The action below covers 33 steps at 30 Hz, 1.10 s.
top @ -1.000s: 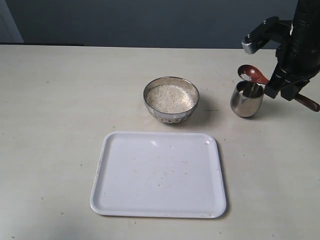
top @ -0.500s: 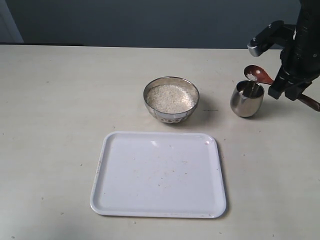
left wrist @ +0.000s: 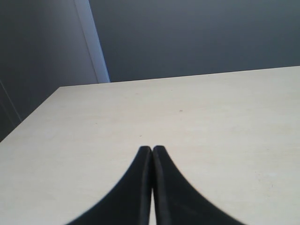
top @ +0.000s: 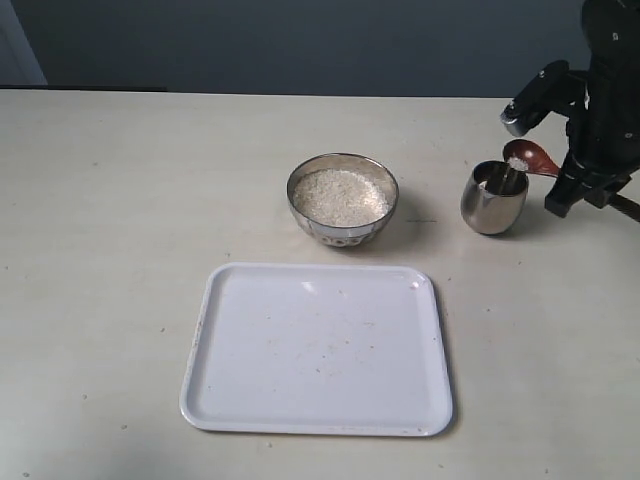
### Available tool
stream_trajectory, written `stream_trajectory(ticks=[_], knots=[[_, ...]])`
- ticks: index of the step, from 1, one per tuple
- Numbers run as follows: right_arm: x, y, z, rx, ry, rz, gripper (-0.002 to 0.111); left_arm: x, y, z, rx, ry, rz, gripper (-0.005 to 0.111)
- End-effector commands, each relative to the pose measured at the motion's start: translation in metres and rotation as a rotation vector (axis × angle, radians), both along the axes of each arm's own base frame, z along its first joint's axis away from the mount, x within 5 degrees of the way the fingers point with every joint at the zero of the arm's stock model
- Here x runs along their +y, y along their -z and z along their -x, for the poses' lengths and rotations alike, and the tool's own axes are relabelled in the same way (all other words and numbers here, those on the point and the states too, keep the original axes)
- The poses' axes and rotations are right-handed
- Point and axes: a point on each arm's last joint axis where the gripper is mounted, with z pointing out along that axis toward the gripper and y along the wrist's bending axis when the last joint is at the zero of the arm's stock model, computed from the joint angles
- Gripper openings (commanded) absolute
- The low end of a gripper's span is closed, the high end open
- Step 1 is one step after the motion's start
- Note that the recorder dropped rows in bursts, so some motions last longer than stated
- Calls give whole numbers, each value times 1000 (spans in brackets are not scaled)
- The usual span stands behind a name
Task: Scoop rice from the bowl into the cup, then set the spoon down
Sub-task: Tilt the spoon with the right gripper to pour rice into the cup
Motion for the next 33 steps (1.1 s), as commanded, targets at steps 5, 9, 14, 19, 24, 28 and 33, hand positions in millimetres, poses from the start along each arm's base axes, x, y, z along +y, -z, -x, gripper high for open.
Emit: stream_trajectory(ticks=[5,9,14,19,24,28,33], knots=[[18,8,7,-89,-67,90,-1,-1,-2,0,-19,7,10,0],[21,11,10,-153,-67,157,-1,-1,-2,0,-19,7,10,0],[27,12,13,-173,-86,180,-1,-1,-2,0,-19,7,10,0],[29,11,12,-205,-77,198,-1,-1,-2,0,-19,7,10,0],[28,11,12,-203,-74,202,-1,-1,-2,0,-19,7,10,0],[27,10,12,-215,-56,207,-1,-1,-2,0,-19,7,10,0],[27,9,11,-224,-50,215,-1,-1,-2,0,-19,7,10,0]])
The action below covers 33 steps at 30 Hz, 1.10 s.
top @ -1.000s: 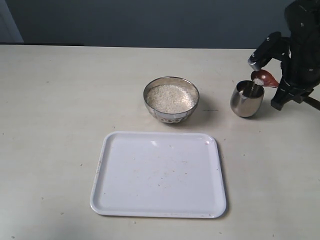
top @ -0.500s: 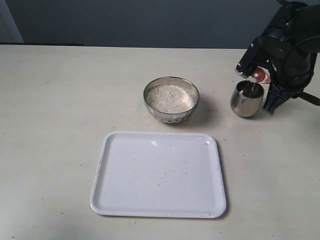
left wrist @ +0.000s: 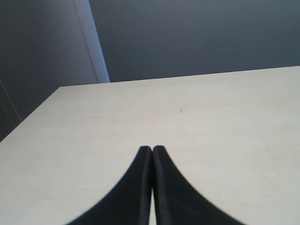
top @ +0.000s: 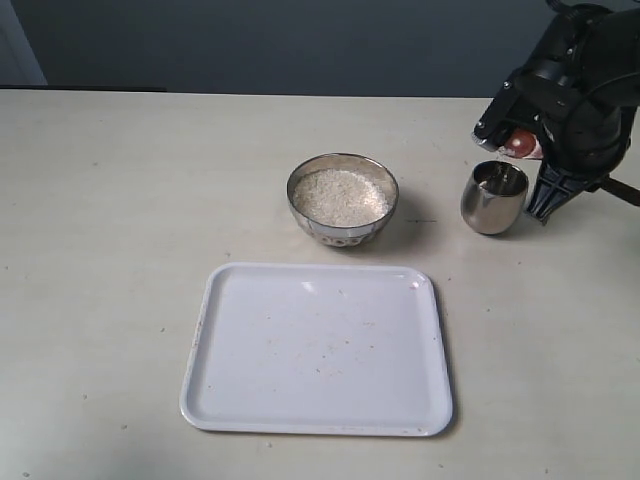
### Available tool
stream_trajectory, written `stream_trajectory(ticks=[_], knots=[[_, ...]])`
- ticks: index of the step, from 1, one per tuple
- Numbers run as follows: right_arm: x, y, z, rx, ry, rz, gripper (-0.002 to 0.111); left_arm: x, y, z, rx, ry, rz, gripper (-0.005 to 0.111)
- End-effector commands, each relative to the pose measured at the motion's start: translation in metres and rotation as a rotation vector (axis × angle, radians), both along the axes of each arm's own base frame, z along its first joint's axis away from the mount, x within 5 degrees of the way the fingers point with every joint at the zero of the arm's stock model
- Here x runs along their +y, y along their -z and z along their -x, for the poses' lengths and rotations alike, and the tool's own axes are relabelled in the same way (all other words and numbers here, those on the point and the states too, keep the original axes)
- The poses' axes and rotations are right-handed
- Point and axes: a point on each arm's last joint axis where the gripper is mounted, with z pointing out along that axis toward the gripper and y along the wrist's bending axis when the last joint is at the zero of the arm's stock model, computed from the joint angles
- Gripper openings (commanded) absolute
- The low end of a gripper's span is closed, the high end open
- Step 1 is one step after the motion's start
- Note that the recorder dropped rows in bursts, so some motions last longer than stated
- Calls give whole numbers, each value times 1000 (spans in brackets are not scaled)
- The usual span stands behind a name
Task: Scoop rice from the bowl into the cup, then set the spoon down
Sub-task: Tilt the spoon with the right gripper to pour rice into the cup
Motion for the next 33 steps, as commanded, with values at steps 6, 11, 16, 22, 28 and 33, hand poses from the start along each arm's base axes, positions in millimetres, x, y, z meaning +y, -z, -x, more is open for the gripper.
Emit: stream_trajectory(ticks=[6,11,16,22,28,33], knots=[[-2,-2,0,-23,22,17,-1,-1,-2,0,-19,7,12,0],[-3,-2,1,-24,29,17,-1,-1,-2,0,-19,7,12,0],[-3,-3,0,-32,30,23,-1,-1,-2,0,-19,7,12,0],[-4,-4,-1,-43,16,43,-1,-1,-2,0,-19,7,15,0],[-5,-5,-2,-49,12,63,-1,-1,-2,0,-19,7,15,0],[-3,-5,0,-40,12,77,-1,-1,-2,0,-19,7,15,0]])
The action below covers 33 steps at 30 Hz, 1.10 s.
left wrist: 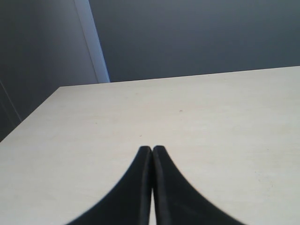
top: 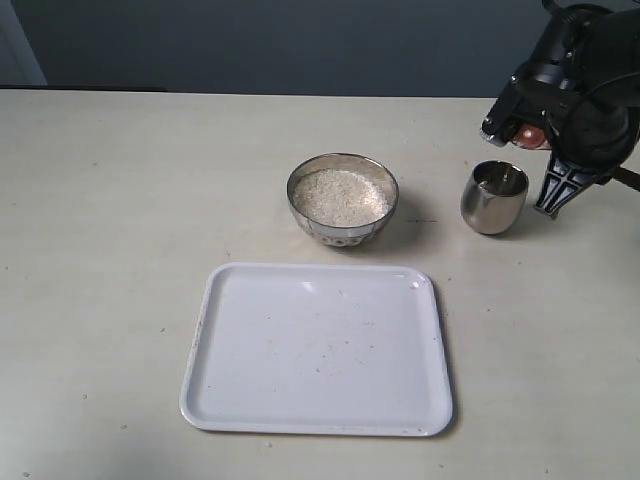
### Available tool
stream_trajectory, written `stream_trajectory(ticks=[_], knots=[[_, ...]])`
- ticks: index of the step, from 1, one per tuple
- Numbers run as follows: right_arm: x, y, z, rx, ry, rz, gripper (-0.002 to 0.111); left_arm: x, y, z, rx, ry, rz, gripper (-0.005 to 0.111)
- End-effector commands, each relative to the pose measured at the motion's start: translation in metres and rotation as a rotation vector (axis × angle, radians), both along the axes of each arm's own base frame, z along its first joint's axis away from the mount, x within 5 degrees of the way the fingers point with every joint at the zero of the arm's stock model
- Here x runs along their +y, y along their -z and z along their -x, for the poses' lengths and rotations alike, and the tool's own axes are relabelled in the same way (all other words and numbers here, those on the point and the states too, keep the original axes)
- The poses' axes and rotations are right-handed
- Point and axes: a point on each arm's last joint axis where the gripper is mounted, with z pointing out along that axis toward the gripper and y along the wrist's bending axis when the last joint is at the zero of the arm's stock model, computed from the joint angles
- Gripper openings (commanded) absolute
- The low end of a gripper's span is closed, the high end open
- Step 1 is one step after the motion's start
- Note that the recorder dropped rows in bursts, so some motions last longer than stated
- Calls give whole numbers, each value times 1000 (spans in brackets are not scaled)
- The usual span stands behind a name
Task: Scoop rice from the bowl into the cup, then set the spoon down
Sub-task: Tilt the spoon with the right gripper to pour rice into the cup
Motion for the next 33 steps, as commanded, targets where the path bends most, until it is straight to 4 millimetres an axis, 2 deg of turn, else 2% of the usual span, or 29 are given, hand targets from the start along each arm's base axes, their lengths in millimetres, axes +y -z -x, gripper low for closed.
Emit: stream_trajectory(ticks=[1,8,19,33], knots=[[3,-1,4,5,-8,28,-1,-1,-2,0,-19,7,14,0],[27,-5,13,-9,-87,86,-1,-1,-2,0,-19,7,14,0],[28,-1,17,21,-51,53,-1,-1,-2,0,-19,7,12,0],[24,-3,17,18,-46,115,-1,-1,-2,0,-19,7,9,0]])
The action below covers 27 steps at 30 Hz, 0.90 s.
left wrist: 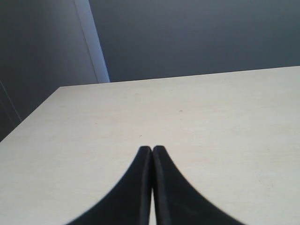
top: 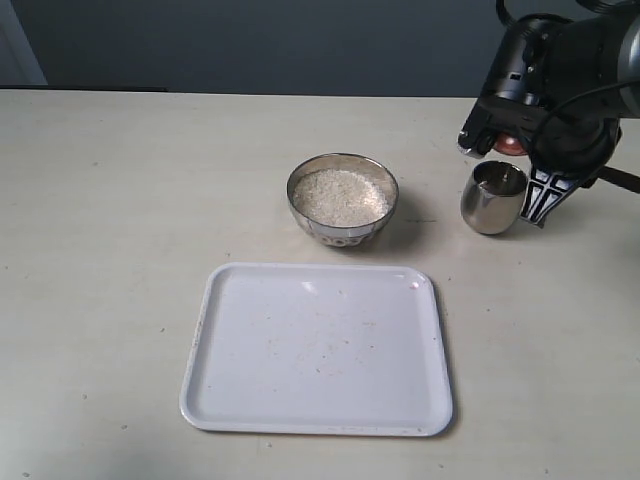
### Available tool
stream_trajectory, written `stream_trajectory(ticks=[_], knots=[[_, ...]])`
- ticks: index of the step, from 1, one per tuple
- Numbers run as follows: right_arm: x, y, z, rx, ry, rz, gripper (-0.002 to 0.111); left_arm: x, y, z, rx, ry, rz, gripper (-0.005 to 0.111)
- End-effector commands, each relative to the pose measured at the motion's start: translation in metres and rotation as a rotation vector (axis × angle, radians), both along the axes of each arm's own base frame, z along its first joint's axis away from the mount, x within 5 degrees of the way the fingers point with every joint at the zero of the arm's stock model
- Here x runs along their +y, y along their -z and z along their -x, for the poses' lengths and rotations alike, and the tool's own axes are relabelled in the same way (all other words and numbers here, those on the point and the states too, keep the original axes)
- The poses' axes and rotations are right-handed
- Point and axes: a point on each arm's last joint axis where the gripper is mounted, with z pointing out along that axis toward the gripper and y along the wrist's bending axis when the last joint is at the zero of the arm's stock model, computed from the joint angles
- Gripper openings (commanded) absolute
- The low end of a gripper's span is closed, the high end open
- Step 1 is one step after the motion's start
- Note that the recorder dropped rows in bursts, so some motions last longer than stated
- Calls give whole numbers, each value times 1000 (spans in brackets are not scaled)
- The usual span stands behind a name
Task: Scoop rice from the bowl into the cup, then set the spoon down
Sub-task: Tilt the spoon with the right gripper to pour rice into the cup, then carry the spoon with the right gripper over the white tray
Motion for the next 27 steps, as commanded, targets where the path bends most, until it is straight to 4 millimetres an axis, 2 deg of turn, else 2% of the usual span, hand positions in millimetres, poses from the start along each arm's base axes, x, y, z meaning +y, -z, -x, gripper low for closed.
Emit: stream_trajectory(ticks=[1,7,15,22,27], knots=[[-3,0,1,5,12,37,-1,-1,-2,0,-19,7,9,0],[-4,0,6,9,64,55,-1,-1,-2,0,-19,7,9,0],[-6,19,19,-35,36,92,-1,-1,-2,0,-19,7,9,0],[-6,16,16,-110,30,122,-1,-1,-2,0,-19,7,9,0],[4,16,20,-115,1,99,-1,-1,-2,0,-17,7,10,0]])
